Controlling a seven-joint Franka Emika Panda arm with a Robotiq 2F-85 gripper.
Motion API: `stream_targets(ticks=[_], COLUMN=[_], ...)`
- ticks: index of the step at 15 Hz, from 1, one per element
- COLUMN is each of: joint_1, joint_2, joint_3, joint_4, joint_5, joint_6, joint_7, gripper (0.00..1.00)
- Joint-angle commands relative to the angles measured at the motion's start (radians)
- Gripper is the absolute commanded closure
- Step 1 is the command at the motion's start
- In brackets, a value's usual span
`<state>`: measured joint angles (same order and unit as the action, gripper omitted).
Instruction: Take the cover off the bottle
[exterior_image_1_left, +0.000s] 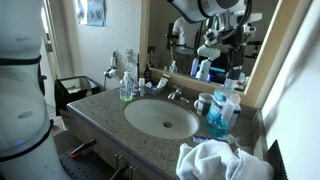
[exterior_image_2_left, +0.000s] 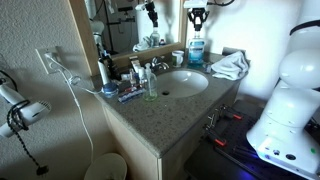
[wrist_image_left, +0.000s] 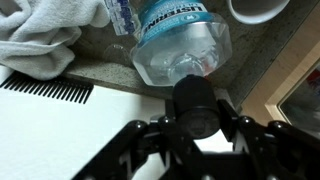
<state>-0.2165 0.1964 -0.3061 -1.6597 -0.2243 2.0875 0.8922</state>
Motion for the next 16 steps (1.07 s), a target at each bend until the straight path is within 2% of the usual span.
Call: stream_targets(ticks=[1, 9, 16], joint_1=[0.016, 0.032, 0.034], joint_2=[-0.011, -0.017, -0.033], joint_3=[0.007, 0.013, 0.045], joint_4=[0.037, 0.067, 0.052], joint_5=[-0.022, -0.028, 0.061], joint_6=[-0.043, -0.043, -0.076], joint_7=[0.025, 0.029, -0.015], gripper=[0.80, 0.80, 0.80])
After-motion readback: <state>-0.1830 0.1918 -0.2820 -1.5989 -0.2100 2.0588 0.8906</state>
